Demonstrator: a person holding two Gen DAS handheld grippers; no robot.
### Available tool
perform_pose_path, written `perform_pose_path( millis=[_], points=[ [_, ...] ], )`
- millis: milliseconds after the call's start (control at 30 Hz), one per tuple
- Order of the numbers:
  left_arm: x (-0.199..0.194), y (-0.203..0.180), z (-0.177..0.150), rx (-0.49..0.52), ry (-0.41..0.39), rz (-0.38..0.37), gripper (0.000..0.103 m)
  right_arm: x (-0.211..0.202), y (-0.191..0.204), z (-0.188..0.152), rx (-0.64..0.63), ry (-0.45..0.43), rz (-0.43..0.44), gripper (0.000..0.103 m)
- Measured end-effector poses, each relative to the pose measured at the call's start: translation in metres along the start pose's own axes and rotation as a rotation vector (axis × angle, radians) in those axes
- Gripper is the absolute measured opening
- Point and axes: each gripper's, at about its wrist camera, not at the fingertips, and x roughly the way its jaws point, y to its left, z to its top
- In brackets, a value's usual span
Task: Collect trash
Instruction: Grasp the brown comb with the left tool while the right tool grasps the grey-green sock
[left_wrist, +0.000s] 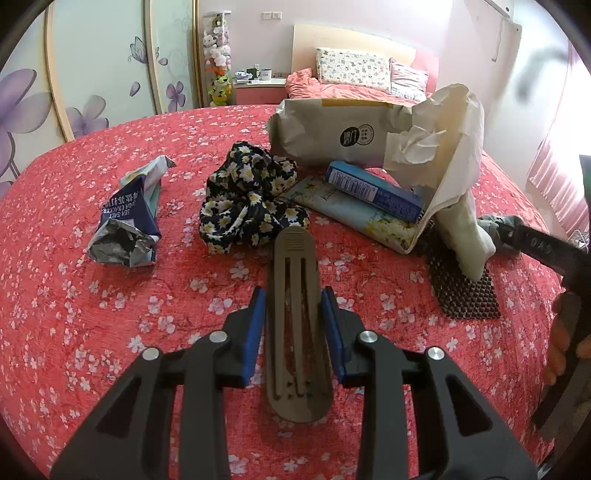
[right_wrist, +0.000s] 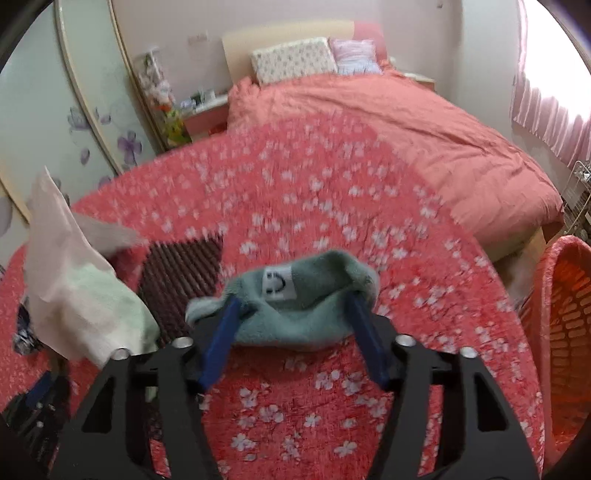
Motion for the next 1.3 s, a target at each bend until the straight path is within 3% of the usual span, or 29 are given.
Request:
perform_pose_path(
  millis=[100,133,167,500,867,967,1300],
  points=[
    [0.000,0.001,0.000,-0.002,0.000,-0.002,0.031,-0.002,-0.003,-0.002,0.001,-0.003,0.001,0.031],
    [0.000,0.001,0.001,-0.004,0.000,-0.003,0.031,-0.003,-0.005,-0.003,0.006,-0.004,0.011,0.016],
    [0.001,0.002,0.001,-0.004,0.000,-0.004,0.031,-0.004,-0.010,-0.003,0.017,-0.002,0.031,0.011],
    [-0.003,0.010,0.000,-0.016,0.000,-0.034,0.029,-0.040,-0.043,-0.018,0.040,-0.069,0.041,0.009],
    [-0.001,0.000,0.000,0.008,-0.004,-0.008,0.028,-0.041,-0.050,-0.026,0.053,-0.050,0.049,0.009],
    [-0.001,0.002,0.001,-0.008,-0.002,-0.031,0.028,-0.044,-0.053,-0.027,0.060,-0.055,0.055,0.009],
    [-0.029,0.000,0.008,0.008,-0.073,-0.073,0.028,-0.064,-0.061,-0.031,0.063,-0.094,0.070,0.009]
  ],
)
